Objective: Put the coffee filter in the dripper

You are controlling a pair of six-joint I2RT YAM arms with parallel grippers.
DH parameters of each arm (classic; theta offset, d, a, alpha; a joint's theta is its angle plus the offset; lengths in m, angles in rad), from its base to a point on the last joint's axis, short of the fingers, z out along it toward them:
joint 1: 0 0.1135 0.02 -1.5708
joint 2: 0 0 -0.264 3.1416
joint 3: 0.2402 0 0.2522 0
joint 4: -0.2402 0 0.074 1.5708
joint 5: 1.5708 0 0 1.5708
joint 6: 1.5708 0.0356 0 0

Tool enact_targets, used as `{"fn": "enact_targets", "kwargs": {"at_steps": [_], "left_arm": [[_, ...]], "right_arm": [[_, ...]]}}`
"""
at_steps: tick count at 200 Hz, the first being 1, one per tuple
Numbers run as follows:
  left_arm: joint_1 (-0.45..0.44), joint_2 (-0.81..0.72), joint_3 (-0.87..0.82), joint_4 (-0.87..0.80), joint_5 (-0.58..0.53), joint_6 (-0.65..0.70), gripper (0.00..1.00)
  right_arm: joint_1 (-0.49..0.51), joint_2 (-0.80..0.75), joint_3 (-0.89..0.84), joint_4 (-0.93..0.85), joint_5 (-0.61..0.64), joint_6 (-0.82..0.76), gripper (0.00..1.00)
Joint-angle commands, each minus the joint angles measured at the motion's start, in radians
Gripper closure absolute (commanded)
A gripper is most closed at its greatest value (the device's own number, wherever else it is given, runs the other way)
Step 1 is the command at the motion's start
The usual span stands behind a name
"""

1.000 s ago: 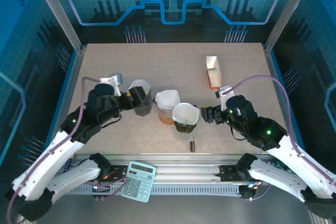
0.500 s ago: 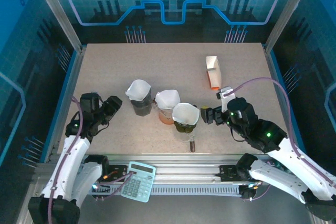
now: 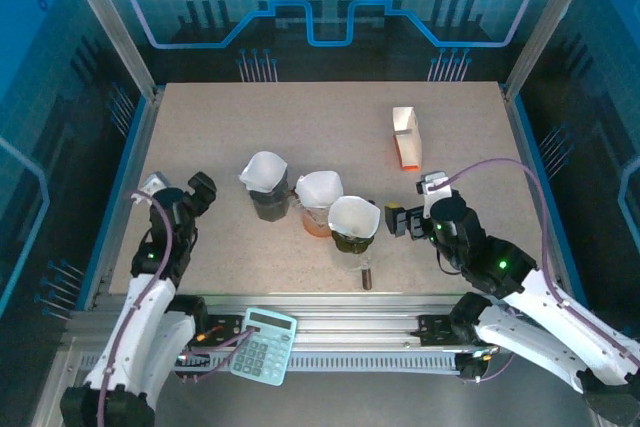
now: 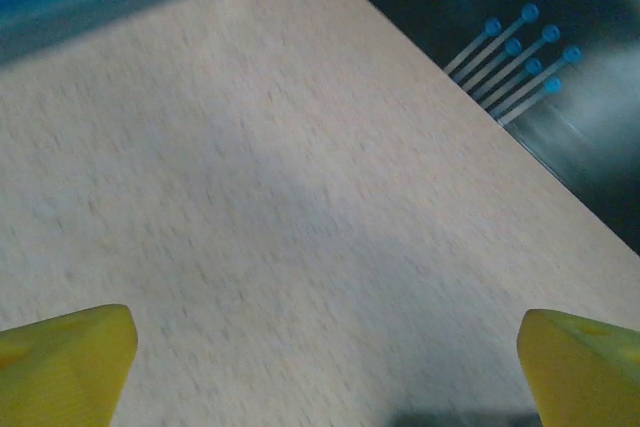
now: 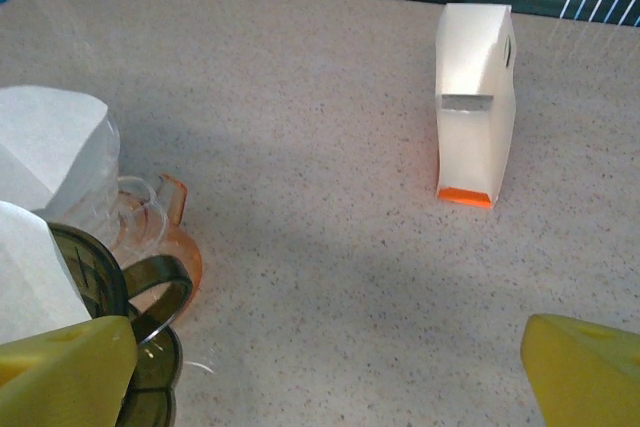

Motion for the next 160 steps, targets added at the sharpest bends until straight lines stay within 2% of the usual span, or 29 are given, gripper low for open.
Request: {"fn": "enact_targets", "kwargs": {"at_steps": [1,25,52,67,97,140,160], "left_arm": [[0.009,0.14,0.017,0.209,-0.151,0.262,0.01],[0.026,0.291,-0.024,0.378,-0.097,0.413,0.01],[0.035,0.369,-0.083,0.552,0.003,0.486,0.01],[0.035,0.428,-0.095,0.659,0.022,0.519,0.01],[0.032,0.558,-0.106,0.814,0.102,0.525,0.01],[0.025,0.756,-0.174,1.159,0.12,0.494,0.01],[0.011,0.802,-0.115,1.088,0.182,0.53,0.01]], "right_arm": [[-0.01,-0.008,-0.012,0.089,0.02,-0.014,0.0],[-0.012,0.002,-0.016,0.091,0.014,-0.016,0.0],[-0.014,0.004,-0.019,0.086,0.0,-0.022,0.0],[-0.015,0.002,-0.022,0.086,0.004,-0.026,0.0],[-0.018,0.009,-0.039,0.089,0.019,-0.031,0.0],[-0.03,0.036,-0.032,0.097,0.048,-0.047,0.0],[-0.038,0.048,-0.034,0.111,0.05,-0.047,0.0]]}}
